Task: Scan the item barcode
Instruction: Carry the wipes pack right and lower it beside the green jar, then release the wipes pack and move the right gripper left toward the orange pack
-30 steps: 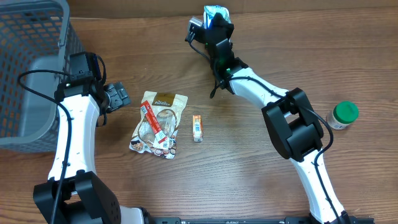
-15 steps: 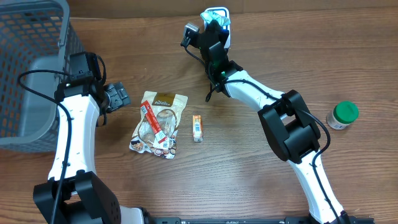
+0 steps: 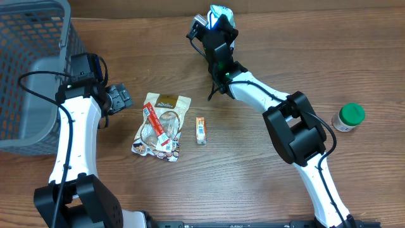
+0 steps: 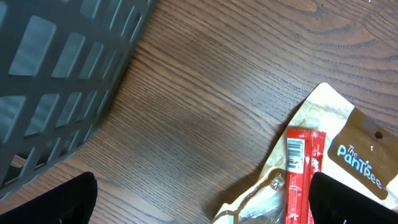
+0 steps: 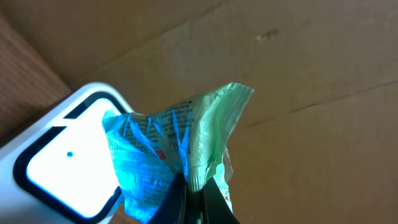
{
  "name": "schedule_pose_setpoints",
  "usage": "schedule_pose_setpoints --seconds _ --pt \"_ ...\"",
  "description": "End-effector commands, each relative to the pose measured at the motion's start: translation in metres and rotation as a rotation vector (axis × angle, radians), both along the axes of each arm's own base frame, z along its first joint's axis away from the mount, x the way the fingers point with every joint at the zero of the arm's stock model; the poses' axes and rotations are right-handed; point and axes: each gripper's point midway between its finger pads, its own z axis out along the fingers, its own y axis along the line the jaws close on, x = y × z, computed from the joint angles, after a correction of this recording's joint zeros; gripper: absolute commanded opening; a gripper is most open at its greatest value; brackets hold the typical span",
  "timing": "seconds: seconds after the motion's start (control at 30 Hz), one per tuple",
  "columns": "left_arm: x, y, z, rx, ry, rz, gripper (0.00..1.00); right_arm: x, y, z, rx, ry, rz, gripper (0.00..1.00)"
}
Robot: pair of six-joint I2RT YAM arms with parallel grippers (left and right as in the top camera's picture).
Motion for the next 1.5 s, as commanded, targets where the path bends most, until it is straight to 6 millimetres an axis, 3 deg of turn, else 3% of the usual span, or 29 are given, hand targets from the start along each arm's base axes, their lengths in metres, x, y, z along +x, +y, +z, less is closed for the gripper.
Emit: schedule_pose_setpoints --seconds 0.0,0.23,0.33,0.43,0.53,0.63,0.8,1.0,1.17,1.2,1.27,1.3,1.47 --pt "0.000 0.002 0.005 0.018 -0.006 -0.008 1.00 -0.012 -0.013 0.084 0.144 -0.090 -0.040 0.03" --pt "0.000 0.002 0.005 0.018 -0.006 -0.008 1.00 -0.056 -0.048 0.147 0.384 0.026 -0.091 0.03" --pt "0.000 0.002 0.005 0.018 -0.006 -0.008 1.00 -0.085 -0.070 0.151 0.475 0.172 -0.102 0.03" --pt "0.000 0.002 0.005 0.018 -0.006 -0.008 1.00 -0.120 -0.085 0.129 0.533 0.420 -0.066 0.03" --pt "0.000 0.002 0.005 0.018 -0.006 -0.008 0.99 -0.158 -0.104 0.090 0.546 0.707 -0.063 0.03" --pt "0.000 0.002 0.005 0.018 -0.006 -0.008 1.00 -0.194 -0.135 0.053 0.546 0.951 -0.149 0.04" --pt "0.000 0.002 0.005 0.018 -0.006 -0.008 1.00 -0.228 -0.184 0.006 0.571 1.166 -0.312 0.04" --pt "0.000 0.002 0.005 0.018 -0.006 -0.008 1.00 -0.239 -0.227 -0.044 0.610 1.217 -0.436 0.04" --pt "0.000 0.002 0.005 0.018 -0.006 -0.008 1.00 -0.242 -0.247 -0.076 0.643 1.208 -0.484 0.04" --pt "0.000 0.002 0.005 0.018 -0.006 -0.008 1.00 -0.243 -0.250 -0.082 0.647 1.208 -0.490 0.07" --pt "0.000 0.002 0.005 0.018 -0.006 -0.008 1.00 -0.244 -0.252 -0.089 0.650 1.206 -0.496 0.38" --pt "0.000 0.002 0.005 0.018 -0.006 -0.008 1.00 -0.243 -0.253 -0.090 0.653 1.201 -0.495 0.46" --pt "0.000 0.002 0.005 0.018 -0.006 -0.008 1.00 -0.221 -0.251 -0.087 0.762 1.089 -0.542 0.59"
